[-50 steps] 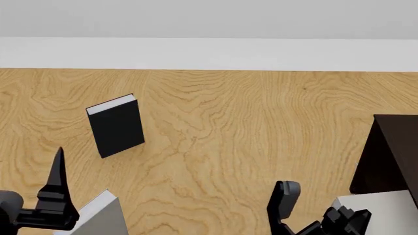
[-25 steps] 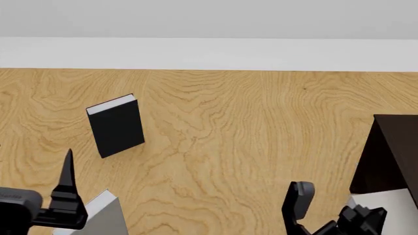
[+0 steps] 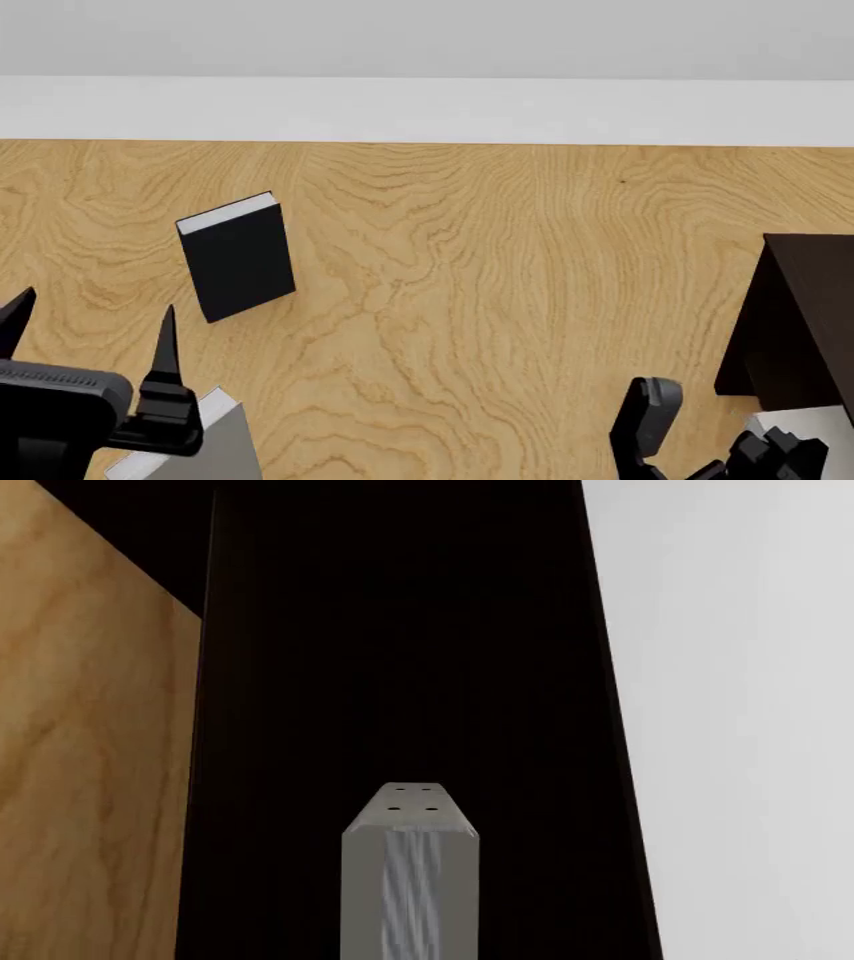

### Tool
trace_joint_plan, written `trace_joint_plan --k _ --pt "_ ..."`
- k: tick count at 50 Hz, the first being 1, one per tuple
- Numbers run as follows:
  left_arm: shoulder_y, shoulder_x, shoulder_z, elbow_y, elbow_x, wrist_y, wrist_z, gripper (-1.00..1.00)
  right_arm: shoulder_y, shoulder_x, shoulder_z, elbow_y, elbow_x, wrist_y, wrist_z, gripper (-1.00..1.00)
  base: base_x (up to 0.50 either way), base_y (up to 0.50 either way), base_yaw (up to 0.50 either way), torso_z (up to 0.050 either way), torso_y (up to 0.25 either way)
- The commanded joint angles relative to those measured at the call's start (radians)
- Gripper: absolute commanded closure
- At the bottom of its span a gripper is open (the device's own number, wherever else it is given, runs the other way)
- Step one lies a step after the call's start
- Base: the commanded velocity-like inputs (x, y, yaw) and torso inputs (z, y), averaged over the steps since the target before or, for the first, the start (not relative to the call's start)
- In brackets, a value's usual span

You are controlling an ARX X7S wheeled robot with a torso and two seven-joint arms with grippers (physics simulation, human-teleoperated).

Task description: Pick up the book on the right and place it on the cabinet shelf.

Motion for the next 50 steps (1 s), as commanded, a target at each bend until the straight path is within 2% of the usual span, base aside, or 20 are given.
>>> trace_joint_plan --k 1,20,43,44,50 --pt "-0.045 0.017 0.018 -0.091 0.009 0.02 0.015 -1.0 0.011 0.024 -0.068 0.0 -0.086 0.048 -0.005 1.0 0.0 0.0 0.0 0.0 0.0" --pt "-0.091 0.029 0.046 -0.161 0.031 0.015 0.013 -1.0 0.023 0.041 -0.089 0.0 -0.091 0.061 -0.032 1.0 0.0 0.0 0.0 0.0 0.001" --pt "-0.093 0.022 0.06 -0.154 0.036 0.004 0.006 -1.0 0.022 0.037 -0.116 0.0 -0.093 0.049 -0.059 1.0 0.0 0.0 0.0 0.0 0.001" --pt "-0.094 0.023 0.06 -0.158 0.036 0.007 0.007 -1.0 0.022 0.037 -0.116 0.0 -0.093 0.049 -0.059 -1.0 0.0 0.0 0.0 0.0 0.0" --pt "-0.092 0.021 0.06 -0.154 0.032 0.007 0.006 -1.0 0.022 0.037 -0.116 0.0 -0.093 0.049 -0.059 -1.0 0.0 0.0 0.0 0.0 0.002"
